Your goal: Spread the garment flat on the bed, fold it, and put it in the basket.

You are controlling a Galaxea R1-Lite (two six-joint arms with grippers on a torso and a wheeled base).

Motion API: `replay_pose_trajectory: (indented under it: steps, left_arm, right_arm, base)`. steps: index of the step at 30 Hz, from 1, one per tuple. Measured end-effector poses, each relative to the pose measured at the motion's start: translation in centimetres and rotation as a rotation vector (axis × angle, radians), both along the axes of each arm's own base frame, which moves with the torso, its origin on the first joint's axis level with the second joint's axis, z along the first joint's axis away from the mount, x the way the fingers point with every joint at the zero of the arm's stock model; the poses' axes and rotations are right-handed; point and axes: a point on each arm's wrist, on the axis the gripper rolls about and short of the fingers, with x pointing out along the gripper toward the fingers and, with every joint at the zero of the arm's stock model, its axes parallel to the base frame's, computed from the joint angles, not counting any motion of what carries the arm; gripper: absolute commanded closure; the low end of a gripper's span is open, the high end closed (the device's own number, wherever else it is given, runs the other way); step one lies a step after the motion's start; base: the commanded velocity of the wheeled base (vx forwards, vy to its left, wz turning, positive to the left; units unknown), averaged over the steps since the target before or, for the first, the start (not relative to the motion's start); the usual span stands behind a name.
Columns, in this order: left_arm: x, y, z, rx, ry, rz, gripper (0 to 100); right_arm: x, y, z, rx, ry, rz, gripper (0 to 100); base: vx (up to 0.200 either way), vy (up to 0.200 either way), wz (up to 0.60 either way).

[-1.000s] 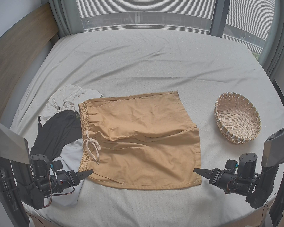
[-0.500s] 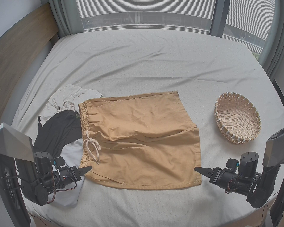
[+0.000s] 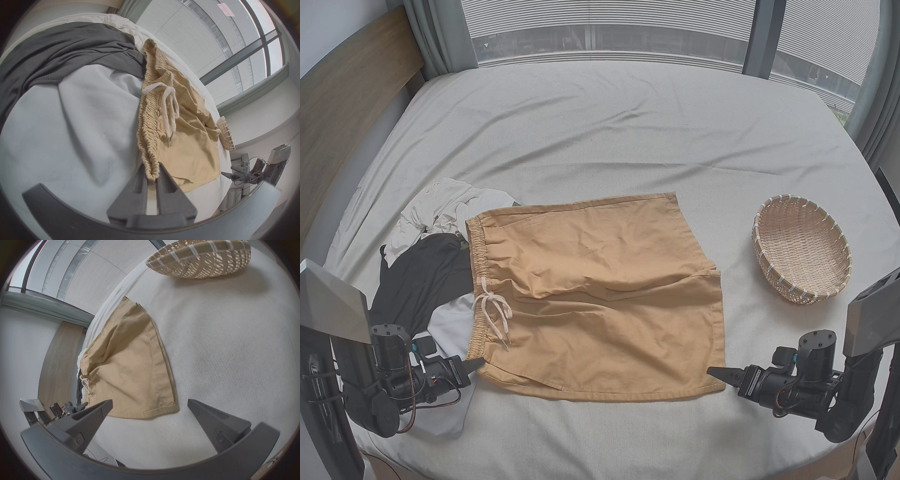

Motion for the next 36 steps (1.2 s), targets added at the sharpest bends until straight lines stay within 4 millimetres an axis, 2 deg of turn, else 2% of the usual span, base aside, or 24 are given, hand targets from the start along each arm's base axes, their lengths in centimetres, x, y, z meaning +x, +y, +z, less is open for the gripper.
replay_pose_trajectory:
  steps: [10,11,23,27,32,36]
  left_arm:
    - [-0.2,-0.1,0.3,0.003,-0.01,-0.005,100]
    - [-0.2,-0.1,0.3,0.004,-0.01,-0.005,100]
    - [-0.3,-0.1,0.4,0.004,-0.008,-0.005,100]
    - [-0.3,-0.1,0.4,0.004,-0.007,-0.005,100]
    - [-0.4,0.0,0.5,0.002,-0.011,-0.006,100]
    - [-0.8,-0.1,1.4,-0.021,-0.034,-0.041,100]
  right_arm:
    - [1.5,0.7,-1.5,-0.024,0.003,-0.023,0]
    - [1.6,0.8,-1.6,-0.024,0.003,-0.024,100]
    - [2.7,1.3,-2.3,-0.018,-0.008,-0.026,100]
    - [2.3,1.0,-2.2,-0.022,0.002,-0.028,100]
    - [1.4,0.6,-1.1,-0.019,-0.009,-0.027,100]
    - [0.5,0.1,0.1,-0.032,-0.033,-0.016,100]
  base:
    - [0.0,0.0,0.0]
    - [0.0,0.0,0.0]
    - [0.0,0.0,0.0]
    - [0.0,0.0,0.0]
    - [0.0,0.0,0.0]
    - [0.0,0.0,0.0]
